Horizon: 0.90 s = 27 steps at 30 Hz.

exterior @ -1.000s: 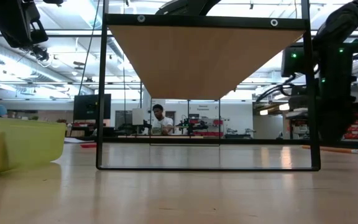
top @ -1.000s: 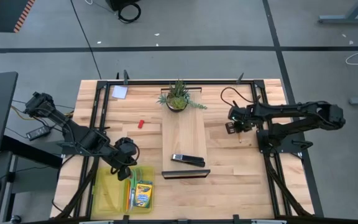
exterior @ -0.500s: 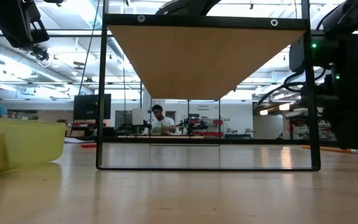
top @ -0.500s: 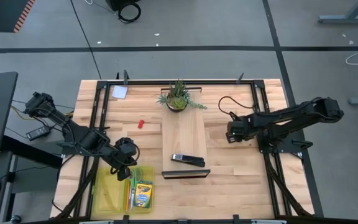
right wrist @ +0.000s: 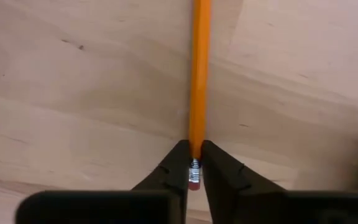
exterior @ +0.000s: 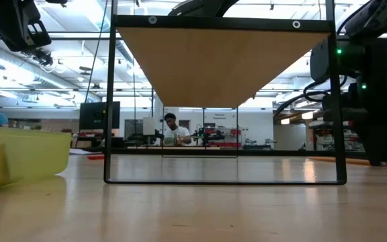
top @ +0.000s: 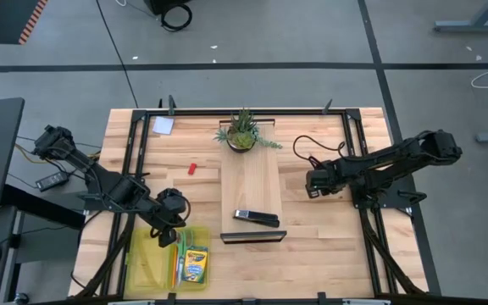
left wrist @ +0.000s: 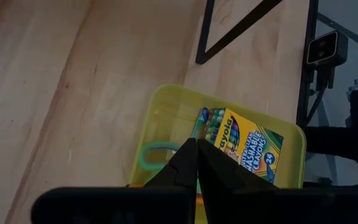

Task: Pack school essentials
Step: Put the orange pencil into the yellow supply box

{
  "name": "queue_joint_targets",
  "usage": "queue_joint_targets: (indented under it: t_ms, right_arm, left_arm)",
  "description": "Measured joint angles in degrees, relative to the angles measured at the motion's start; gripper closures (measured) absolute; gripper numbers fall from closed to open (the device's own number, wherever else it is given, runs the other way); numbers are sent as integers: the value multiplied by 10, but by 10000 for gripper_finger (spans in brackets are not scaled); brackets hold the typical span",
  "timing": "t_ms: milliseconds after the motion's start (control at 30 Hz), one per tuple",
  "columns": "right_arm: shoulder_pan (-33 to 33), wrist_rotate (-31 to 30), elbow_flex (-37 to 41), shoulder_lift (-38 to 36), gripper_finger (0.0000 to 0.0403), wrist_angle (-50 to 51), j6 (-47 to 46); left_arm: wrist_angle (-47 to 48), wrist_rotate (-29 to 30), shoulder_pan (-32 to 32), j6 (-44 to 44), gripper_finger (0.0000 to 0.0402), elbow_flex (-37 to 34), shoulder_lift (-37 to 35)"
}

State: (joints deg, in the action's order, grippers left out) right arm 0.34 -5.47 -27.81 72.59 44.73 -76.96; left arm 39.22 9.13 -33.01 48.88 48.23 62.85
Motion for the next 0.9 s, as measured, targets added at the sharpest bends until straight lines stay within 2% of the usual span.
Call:
queue_joint_targets:
  t_ms: [100,267,500,800,900]
  right_arm:
    - [0,2,0,0,384,0,7]
    - [0,2,1,-3,385,0,13]
    - [2,-7,-5,-64,398,11,5]
    - [3,-13,-5,-107,398,22,4]
    - [3,-18,-5,-108,383,22,22]
  left_arm:
    - [0,0,0,0,382,0,0]
    - [0,0,0,2,377,0,0]
    - [0,0,0,-1,385,0,0]
    - [0,0,0,-3,382,0,0]
    - [0,0,0,-3,383,0,0]
